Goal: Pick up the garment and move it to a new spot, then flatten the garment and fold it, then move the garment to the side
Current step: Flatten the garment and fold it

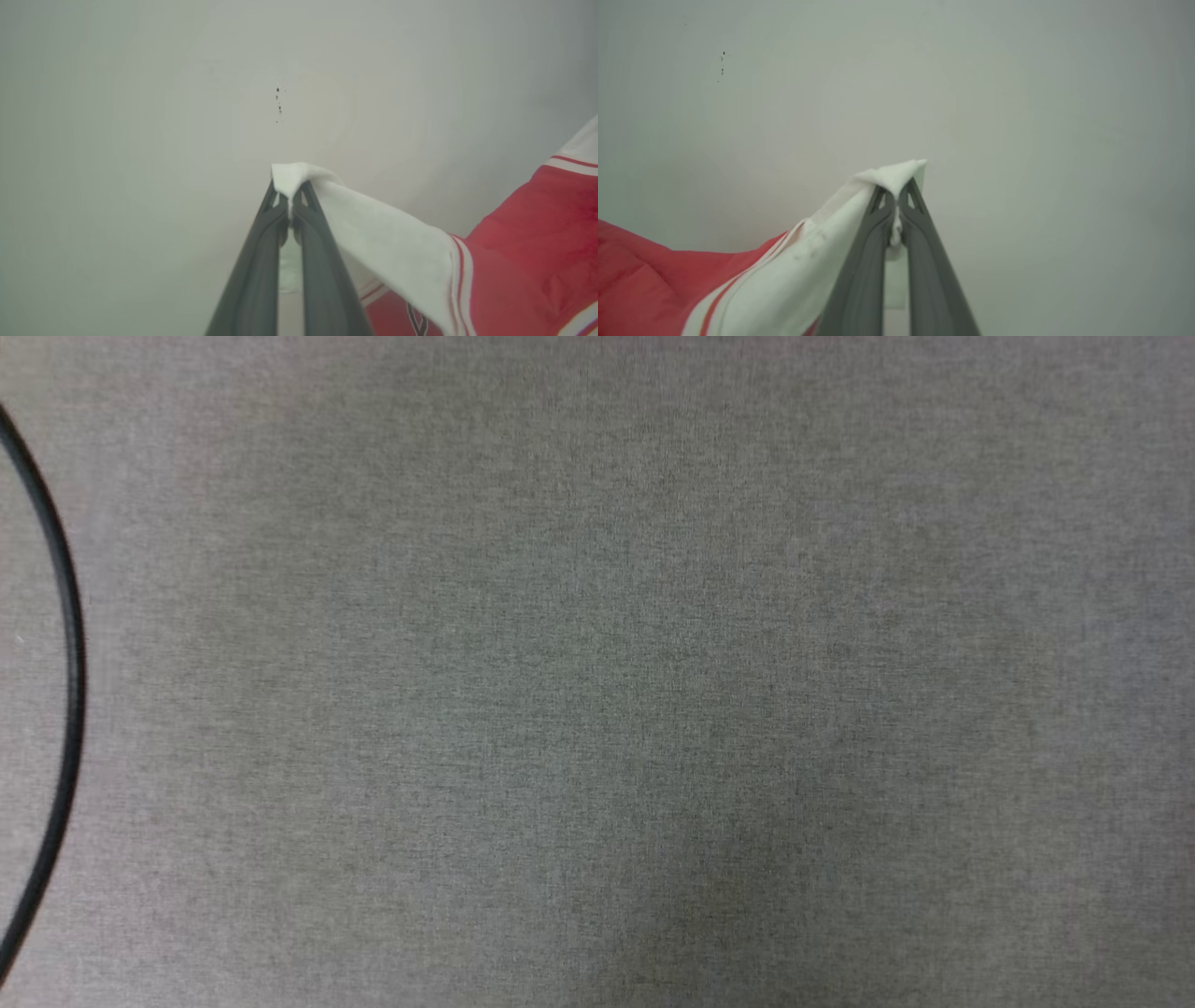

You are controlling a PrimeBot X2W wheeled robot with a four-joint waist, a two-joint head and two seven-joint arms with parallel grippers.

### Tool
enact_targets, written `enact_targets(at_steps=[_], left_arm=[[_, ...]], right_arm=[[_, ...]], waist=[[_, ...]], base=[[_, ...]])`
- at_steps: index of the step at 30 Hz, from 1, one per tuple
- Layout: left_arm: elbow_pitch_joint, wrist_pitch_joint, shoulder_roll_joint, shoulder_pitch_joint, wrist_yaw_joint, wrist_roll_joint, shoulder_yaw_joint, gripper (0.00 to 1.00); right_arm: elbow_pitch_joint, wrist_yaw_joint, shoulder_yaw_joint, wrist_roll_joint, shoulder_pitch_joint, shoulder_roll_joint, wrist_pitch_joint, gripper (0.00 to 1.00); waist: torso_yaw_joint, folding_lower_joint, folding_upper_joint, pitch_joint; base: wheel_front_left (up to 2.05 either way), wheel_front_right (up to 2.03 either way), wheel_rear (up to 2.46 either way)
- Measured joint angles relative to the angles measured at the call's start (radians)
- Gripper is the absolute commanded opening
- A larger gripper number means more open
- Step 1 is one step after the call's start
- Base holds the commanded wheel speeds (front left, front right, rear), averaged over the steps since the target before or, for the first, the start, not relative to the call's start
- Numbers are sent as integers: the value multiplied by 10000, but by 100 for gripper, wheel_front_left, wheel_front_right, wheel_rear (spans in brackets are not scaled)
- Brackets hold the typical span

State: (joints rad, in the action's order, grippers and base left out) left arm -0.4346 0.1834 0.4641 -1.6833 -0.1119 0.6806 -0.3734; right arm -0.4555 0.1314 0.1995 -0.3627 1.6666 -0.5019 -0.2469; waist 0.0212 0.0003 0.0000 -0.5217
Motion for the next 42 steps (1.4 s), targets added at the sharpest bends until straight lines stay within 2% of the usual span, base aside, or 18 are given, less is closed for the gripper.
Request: enact_targets(at_steps=[5,11,19,27,30,36,42], left_arm=[[-884,-504,79,-343,-86,46,-27,0],[-1365,-1202,194,349,-148,268,-362,0],[-1547,-2372,420,2823,-171,650,-853,0],[-1306,-3544,495,6025,-167,1254,-995,0],[-930,-3730,627,7365,27,1338,-1032,0],[278,-3973,1011,10242,782,1732,-917,0],[1597,-4025,1313,12979,1530,2230,-792,0]], right_arm=[[-1384,0,412,121,863,236,686,0],[-2332,0,1363,-240,632,403,1530,0],[-2807,0,2399,-1292,-1460,449,2754,0],[-2389,0,3137,-2142,-4788,261,3720,0],[-2034,0,3177,-2383,-6218,82,3990,0],[-1361,0,2901,-2667,-8802,-50,4128,0],[-686,0,2105,-2884,-11234,-33,3925,0]], waist=[[3,-1,0,-228],[89,-1,0,-276],[43,-2,0,72],[-13,-3,0,978],[-8,-3,0,1435],[-70,-5,0,2366],[-147,-6,0,3199]], base=[[0,0,0],[0,0,0],[0,0,0],[0,0,0],[0,0,0],[0,0,0],[0,0,0]])
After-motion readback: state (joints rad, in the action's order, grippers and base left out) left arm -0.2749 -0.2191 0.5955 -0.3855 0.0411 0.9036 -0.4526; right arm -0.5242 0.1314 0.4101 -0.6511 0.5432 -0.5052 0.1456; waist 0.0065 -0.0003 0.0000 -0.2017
